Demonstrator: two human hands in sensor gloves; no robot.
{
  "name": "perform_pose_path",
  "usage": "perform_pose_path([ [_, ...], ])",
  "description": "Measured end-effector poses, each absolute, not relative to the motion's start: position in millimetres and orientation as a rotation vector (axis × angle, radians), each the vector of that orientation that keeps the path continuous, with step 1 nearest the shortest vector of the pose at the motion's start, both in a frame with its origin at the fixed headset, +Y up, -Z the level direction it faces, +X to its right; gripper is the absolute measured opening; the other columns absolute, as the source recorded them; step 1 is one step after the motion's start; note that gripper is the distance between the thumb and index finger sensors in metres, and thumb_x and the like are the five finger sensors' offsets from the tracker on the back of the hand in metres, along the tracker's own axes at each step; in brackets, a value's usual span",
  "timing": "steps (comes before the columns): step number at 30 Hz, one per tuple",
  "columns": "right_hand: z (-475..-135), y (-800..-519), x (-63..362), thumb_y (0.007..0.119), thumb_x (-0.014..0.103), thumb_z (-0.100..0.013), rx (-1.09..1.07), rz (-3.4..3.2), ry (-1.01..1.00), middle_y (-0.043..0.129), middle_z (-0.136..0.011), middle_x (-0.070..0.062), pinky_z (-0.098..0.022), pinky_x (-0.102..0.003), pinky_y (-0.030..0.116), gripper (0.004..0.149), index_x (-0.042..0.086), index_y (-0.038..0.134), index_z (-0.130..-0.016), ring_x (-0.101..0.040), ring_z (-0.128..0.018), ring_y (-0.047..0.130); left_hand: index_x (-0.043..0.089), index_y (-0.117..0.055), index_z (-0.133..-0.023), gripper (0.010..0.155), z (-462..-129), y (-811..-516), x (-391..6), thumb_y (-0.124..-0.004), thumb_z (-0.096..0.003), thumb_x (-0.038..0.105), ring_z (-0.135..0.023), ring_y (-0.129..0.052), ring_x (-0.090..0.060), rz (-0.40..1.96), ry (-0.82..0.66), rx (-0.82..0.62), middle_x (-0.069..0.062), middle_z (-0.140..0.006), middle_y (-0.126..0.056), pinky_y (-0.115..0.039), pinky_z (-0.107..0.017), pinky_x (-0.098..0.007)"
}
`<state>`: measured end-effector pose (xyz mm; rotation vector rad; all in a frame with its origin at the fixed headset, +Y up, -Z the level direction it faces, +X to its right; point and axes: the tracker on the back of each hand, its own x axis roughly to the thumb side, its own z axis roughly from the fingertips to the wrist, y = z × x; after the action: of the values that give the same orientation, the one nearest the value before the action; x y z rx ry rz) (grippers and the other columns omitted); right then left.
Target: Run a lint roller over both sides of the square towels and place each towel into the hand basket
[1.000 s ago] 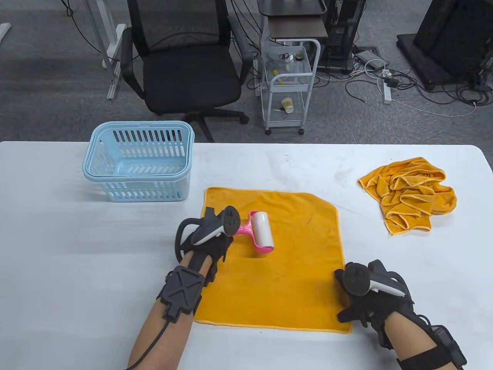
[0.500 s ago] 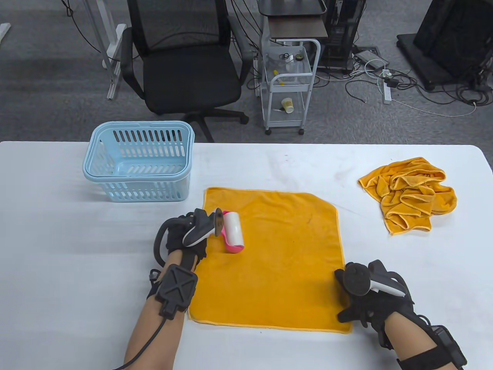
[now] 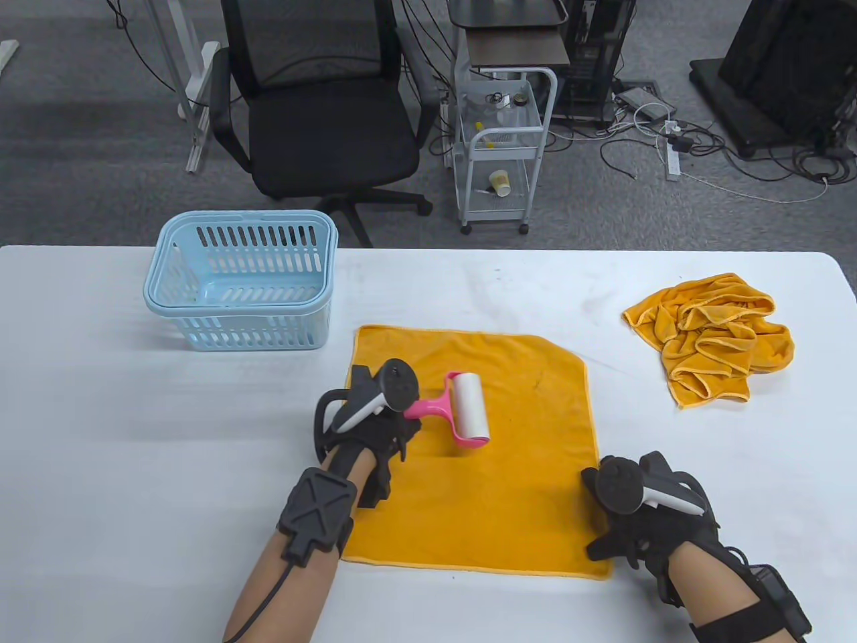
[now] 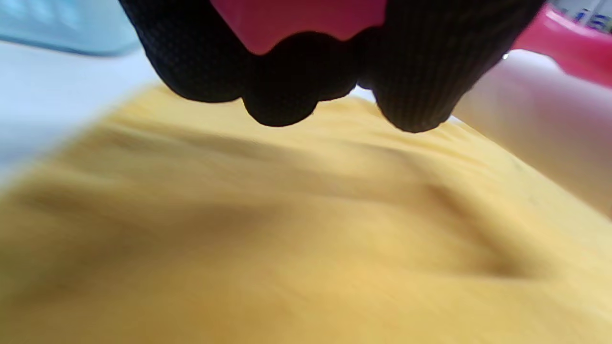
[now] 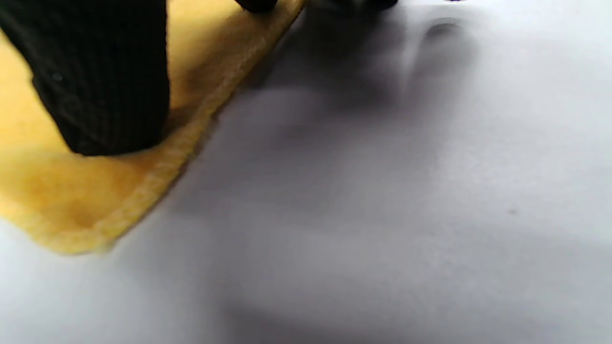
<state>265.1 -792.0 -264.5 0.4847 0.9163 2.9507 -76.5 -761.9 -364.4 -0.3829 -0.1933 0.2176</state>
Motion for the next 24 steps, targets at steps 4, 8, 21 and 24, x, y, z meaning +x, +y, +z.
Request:
perform_pose_path([
  [4,-264,-792,265,0.092,0.058,-0.041,0.485,2.951,0.917,0.016,-0.114,-0.026,-0.067,-0.076,0.041,0.108,0.013,0.025,-0.114,-0.057,-0.103,0.023,0.035,-0.066,-0.093,0.051,-358,-777,-51,-0.087,-0.0477,0.043,-0.076,-0.094,-0.024,0.163,-0.235,-0.409,0.002,-0.095,-0.078,-0.085,-0.059,-0.045],
  [8,-264,-792,265,0.092,0.058,-0.041,0.485,2.951,0.917,0.016,-0.114,-0.026,-0.067,-0.076,0.04,0.108,0.013,0.025,-0.114,-0.057,-0.103,0.023,0.036,-0.07,-0.091,0.045,-356,-777,-65,-0.086,-0.0493,0.04,-0.074,-0.096,-0.027,0.011,-0.19,-0.407,0.002,-0.093,-0.081,-0.084,-0.057,-0.048],
  [21,-264,-792,265,0.092,0.058,-0.042,0.483,2.954,0.917,0.016,-0.114,-0.027,-0.067,-0.076,0.041,0.108,0.013,0.025,-0.114,-0.057,-0.103,0.023,0.038,-0.07,-0.088,0.041,-335,-748,-181,-0.085,-0.0504,0.036,-0.08,-0.095,-0.027,-0.386,0.035,-0.379,0.004,-0.096,-0.08,-0.082,-0.061,-0.051],
  [24,-264,-792,265,0.092,0.058,-0.042,0.483,2.952,0.917,0.016,-0.114,-0.027,-0.067,-0.076,0.041,0.108,0.013,0.025,-0.114,-0.057,-0.103,0.023,0.037,-0.069,-0.089,0.042,-325,-742,-179,-0.085,-0.05,0.036,-0.079,-0.094,-0.027,-0.279,0.018,-0.342,0.004,-0.095,-0.079,-0.081,-0.063,-0.051],
])
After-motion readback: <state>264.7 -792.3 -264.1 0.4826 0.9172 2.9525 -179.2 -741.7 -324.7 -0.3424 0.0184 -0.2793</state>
